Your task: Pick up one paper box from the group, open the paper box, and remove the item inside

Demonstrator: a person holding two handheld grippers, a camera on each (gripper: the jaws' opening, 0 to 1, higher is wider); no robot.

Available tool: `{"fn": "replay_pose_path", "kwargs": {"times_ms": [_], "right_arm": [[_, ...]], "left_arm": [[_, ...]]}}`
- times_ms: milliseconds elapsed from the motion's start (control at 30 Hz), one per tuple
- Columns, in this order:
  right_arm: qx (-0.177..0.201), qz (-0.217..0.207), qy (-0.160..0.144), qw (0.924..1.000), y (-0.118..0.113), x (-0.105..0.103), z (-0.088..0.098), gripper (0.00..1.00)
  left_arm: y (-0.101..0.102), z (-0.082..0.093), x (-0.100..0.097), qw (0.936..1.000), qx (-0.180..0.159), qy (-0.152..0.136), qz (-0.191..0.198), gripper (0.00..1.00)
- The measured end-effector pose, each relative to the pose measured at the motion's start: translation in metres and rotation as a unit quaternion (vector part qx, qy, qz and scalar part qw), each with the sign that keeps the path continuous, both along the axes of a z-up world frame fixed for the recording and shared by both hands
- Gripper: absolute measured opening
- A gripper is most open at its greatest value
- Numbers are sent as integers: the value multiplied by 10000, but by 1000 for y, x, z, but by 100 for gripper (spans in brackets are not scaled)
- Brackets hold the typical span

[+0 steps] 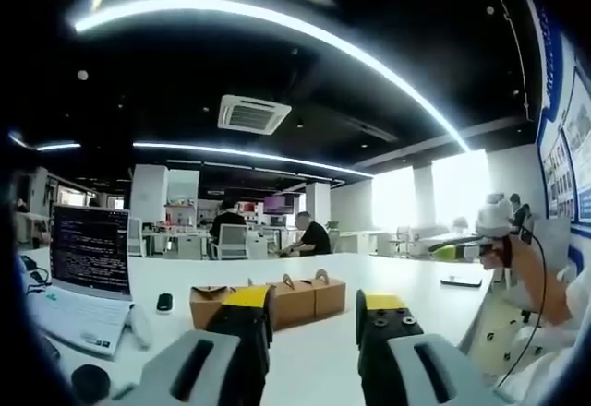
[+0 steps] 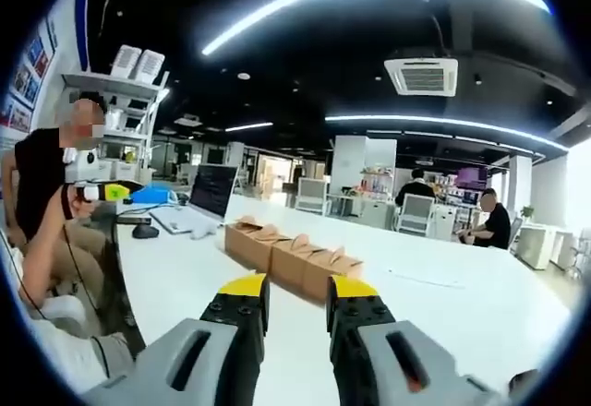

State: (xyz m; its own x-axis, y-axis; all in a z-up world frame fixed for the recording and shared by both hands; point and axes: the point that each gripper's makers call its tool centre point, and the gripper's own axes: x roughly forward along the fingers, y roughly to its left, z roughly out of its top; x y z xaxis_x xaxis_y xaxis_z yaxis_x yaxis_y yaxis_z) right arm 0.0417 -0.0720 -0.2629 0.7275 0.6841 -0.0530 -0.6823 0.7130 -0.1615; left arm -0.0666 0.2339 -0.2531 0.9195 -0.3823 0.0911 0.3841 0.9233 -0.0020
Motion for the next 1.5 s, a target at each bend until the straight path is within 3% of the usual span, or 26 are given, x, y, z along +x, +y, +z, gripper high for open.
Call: {"fn": "replay_pose_path", "kwargs": {"times_ms": [367, 1067, 1500], "right_arm": [[-204, 24, 21, 9998, 17, 21, 4, 26], [-125, -18, 275, 9995, 47, 62, 4, 26], [-184, -111, 635, 9977, 64, 94, -19, 26]], "left_arm": [[4, 2, -2, 10000, -48, -29, 38, 37], [4, 0, 1, 10000, -73, -3, 30, 36], [4, 1, 0, 10000, -86, -25, 38, 36]]}}
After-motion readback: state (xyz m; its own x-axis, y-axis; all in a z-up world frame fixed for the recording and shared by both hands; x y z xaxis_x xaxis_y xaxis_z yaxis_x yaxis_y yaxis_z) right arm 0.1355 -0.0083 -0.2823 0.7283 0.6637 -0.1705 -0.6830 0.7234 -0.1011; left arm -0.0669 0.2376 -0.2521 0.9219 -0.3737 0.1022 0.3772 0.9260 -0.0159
